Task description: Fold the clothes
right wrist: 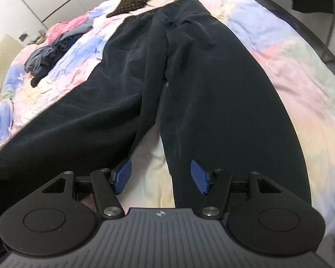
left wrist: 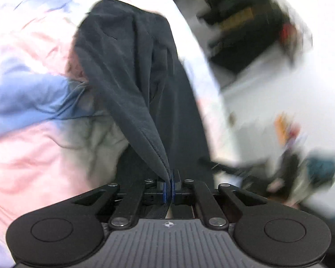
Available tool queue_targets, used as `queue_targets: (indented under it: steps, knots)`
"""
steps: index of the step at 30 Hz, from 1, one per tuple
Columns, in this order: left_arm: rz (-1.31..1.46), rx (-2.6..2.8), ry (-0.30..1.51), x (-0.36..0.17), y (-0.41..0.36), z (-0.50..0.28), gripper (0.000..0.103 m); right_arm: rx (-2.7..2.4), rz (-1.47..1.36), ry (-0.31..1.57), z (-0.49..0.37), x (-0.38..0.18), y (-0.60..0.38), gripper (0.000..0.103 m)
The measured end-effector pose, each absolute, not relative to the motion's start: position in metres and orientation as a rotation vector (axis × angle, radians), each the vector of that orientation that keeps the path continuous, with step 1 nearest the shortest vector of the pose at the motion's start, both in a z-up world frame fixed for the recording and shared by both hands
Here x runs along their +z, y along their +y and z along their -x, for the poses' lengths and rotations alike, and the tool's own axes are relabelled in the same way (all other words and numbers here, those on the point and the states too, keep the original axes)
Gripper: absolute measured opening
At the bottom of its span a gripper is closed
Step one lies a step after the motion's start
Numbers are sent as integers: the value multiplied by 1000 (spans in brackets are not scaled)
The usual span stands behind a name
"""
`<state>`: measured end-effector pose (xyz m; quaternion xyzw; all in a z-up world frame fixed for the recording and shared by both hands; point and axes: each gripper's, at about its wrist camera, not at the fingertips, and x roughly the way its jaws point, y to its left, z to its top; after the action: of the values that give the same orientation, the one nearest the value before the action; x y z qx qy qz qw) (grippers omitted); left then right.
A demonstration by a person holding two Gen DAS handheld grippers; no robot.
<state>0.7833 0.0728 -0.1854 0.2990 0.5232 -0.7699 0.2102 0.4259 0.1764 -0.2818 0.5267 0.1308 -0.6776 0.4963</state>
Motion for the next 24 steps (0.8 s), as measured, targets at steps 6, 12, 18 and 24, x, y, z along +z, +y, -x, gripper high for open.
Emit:
queue_targets:
  steps: [6, 12, 18, 24]
  knots:
    - [-503, -1847, 1709, -229, 48, -856, 4, -1571, -1279, 343, -414, -295, 155, 61]
    - [-603, -1665, 1746, -336, 39, -886, 5, -1397, -1350, 414, -438, -342, 139, 63]
    - [-702, -1656, 1749, -398, 32, -899, 49, -1212, -1479, 385, -485, -397, 141, 66]
    - [-764, -1776, 1678, -403, 36, -910, 77, -1155, -1560, 376, -534, -420, 148, 73]
